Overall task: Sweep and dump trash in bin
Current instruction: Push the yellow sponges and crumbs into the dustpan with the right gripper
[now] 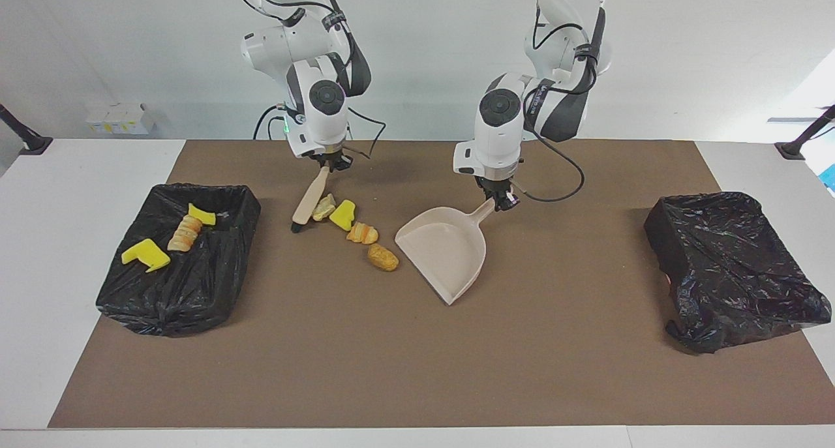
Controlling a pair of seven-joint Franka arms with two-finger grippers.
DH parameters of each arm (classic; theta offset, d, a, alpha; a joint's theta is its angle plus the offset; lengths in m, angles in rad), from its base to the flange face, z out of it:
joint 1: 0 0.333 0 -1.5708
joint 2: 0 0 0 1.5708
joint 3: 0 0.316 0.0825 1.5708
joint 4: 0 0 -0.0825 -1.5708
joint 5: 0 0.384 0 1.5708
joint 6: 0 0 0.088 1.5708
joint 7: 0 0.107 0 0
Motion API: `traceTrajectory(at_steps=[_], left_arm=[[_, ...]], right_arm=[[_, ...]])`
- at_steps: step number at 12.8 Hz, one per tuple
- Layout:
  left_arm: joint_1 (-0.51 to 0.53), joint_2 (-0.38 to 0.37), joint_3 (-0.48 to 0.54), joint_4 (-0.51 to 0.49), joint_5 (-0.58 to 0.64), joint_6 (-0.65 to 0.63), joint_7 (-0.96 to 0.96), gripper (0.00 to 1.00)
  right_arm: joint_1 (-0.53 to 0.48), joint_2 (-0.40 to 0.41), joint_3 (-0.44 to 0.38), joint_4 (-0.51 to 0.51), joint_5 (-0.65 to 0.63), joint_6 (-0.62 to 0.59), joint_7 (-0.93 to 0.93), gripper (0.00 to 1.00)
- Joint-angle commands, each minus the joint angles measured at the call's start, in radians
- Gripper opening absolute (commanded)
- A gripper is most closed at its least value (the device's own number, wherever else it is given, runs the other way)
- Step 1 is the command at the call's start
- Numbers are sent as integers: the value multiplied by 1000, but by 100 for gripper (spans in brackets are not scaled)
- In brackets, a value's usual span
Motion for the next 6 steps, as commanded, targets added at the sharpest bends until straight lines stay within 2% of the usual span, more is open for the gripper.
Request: traceTrajectory(at_steps=[1,3,6], left_arm=[[1,-37,-4,-34,23,-33,72,0],[-11,-62,-4,-74,24,-23,110,0],[-15,-75,-4,-96,58,-9,235,0]], right_arm=[[57,122,3,103,61,23,93,0],[106,211,3,210,113,23,141,0],[119,323,6,376,142,5,144,0]])
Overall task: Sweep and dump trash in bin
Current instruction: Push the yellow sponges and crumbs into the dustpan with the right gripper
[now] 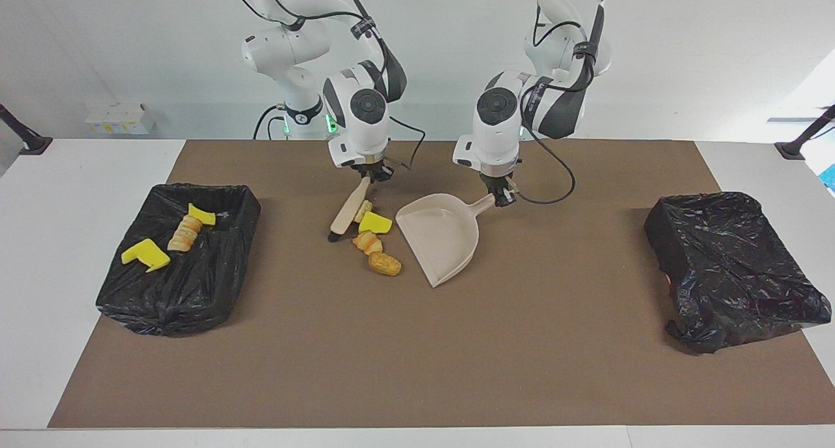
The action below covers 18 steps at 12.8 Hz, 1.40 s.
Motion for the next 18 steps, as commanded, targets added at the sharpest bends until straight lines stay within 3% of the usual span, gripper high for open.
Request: traceTrajectory(at_steps=[1,6,9,13,15,18], left_arm=[[-12,-52,0,-65,48,26,67,0],[-25,-64,-2,-103,56,86,69,0],[-19,-64,-2,-105,56,90,68,0],[-16,-67,-2,-119,55,89,32,0],[-17,-75,-2,-129,55,89,-133,0],[-19,-78,-2,-134,55,81,-136,0]], right_arm=[[35,130,4,135,65,-3,-4,0],[129,116,39,138,100,-24,-387,0],[124,99,56,189,108,-142,-498,0],[39,59,44,318,59,-384,-584,0],[-6,73,44,326,-32,-359,-587,0],[-89,98,46,329,-186,-300,-688,0]])
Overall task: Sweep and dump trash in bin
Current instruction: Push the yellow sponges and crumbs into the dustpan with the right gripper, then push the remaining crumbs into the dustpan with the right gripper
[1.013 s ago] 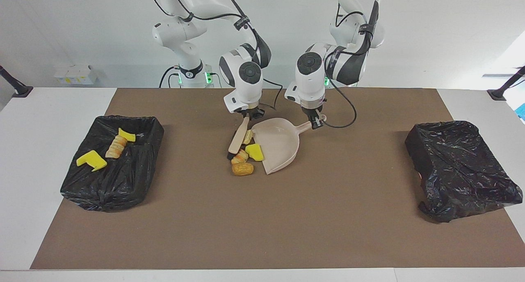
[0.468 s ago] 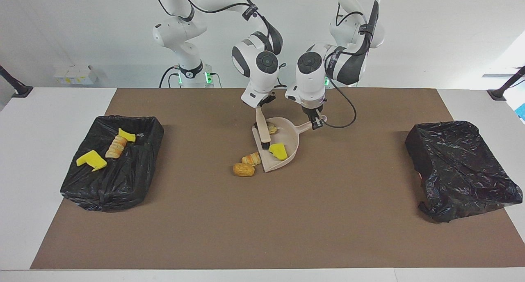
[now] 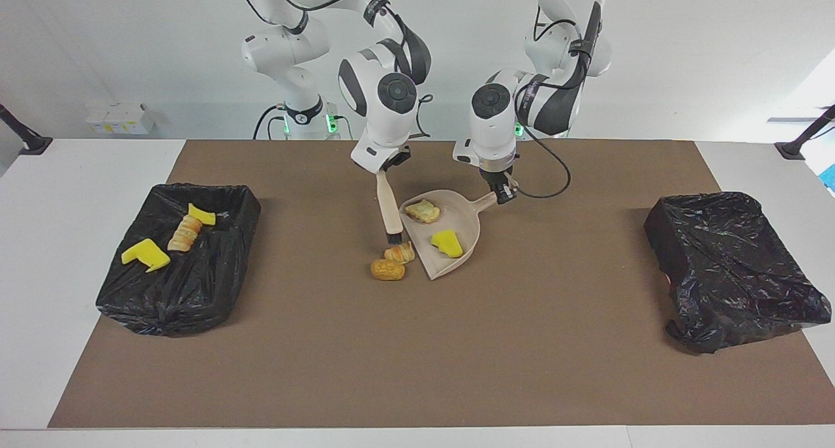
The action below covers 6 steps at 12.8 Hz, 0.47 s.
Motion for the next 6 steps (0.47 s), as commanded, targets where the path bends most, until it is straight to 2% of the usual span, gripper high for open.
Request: traceTrajectory(at_steps=[1,3,6], left_arm=[[-4,-36,6,-41,10,15,-38,0],[-7,-42,6,-45,10,4,-38,0],[-7,-42,6,-47,10,7,-38,0]], right_arm=[[-68,41,12,14,-111,39,-82,0],[-85,87,12,23,-186,94,-84,0],[-53,156,23,61,-171,114,-82,0]])
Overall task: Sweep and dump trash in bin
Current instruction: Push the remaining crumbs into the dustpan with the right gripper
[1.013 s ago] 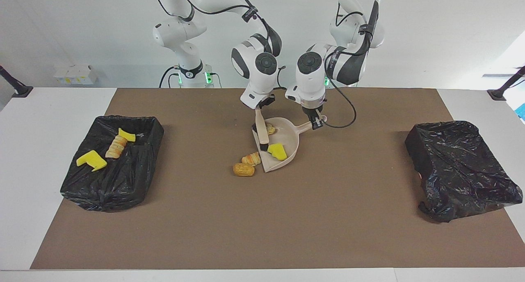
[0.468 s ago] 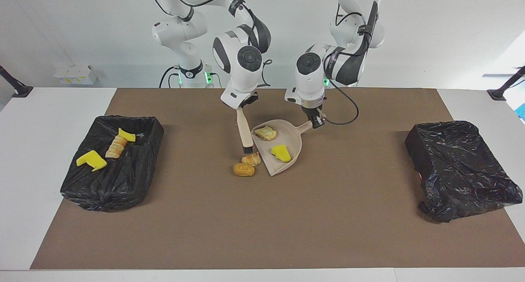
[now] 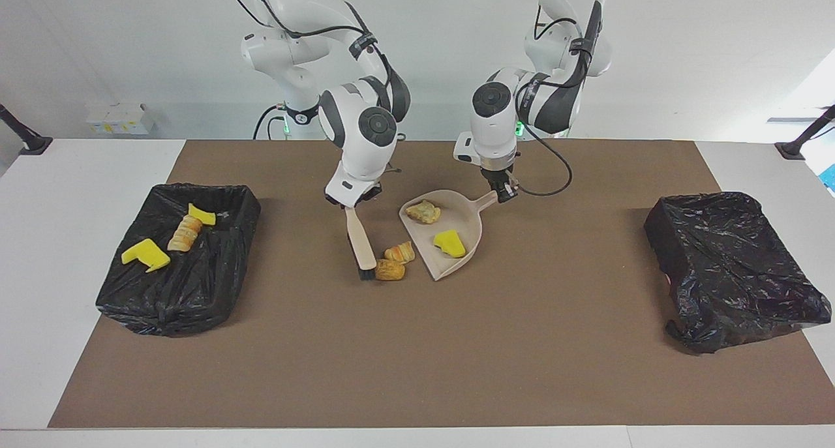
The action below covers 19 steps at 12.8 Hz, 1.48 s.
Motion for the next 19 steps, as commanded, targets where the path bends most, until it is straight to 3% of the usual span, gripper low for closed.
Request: traceTrajectory(at_steps=[1,6,10,12,15,17,19], left_arm=[[-6,-33,6,-36,10,8,-22,0],[-3,-33,6,-36,10,17,-21,0],[13,-24,6,-33,10,57,115,0],[13,-24,6,-33,10,60,122,0],[11,-25,6,-35,10,51,122,0],[11,-27,6,-35,10,42,122,0],[11,-30,8,-35,10,16,121,0]], right_arm=[[53,39,20,24,14,-1,-18,0],[93,11,63,-2,298,-8,-74,0],[88,2,75,21,347,-33,-60,0],[64,-56,70,32,372,-95,-62,0],[45,-62,60,38,222,-123,-57,0],[-32,-44,63,24,142,-56,-67,0],[-48,16,63,15,88,25,-62,0]])
